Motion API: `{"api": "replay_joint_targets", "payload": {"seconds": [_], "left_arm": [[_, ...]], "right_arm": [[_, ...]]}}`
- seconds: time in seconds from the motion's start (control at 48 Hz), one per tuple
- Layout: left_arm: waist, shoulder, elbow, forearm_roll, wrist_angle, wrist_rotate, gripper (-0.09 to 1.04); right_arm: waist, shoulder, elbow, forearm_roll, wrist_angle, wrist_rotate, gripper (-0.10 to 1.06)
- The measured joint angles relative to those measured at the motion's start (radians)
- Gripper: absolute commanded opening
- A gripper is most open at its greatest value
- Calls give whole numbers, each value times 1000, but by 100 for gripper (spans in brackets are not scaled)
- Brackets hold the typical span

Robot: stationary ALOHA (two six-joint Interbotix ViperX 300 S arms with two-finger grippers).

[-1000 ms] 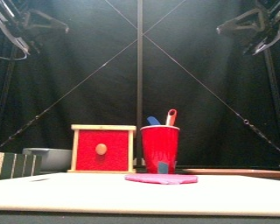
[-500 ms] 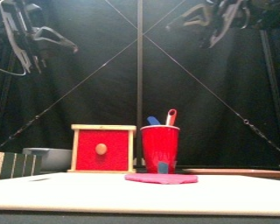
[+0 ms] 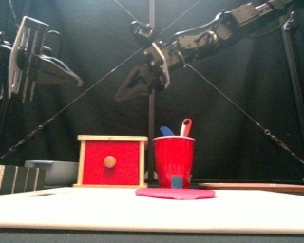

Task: Get the cutter from the drawer then cut the dough then place the extra dough in the bowl
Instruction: Open the drawer

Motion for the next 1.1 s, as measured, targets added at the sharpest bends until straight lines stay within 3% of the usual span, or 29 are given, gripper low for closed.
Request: {"api": "replay_joint_targets", "payload": {"seconds": [0.292,0.562,0.854,1.104], "left_arm": [[-25,265,-86,-20,-98,0,-2],[2,433,-127,-43,-166,2,-2],[12,457,-133,-69,-193,3,-2],[32,465,-133,-69,-193,5,0]], "right_arm": [[-20,77,-40,-64,48,3,3],[-23,112,-49,-75,63,-5,3],[-28,118,-72,-147,123,2,3],[-28,124,-75,-155,153,-6,3]]}}
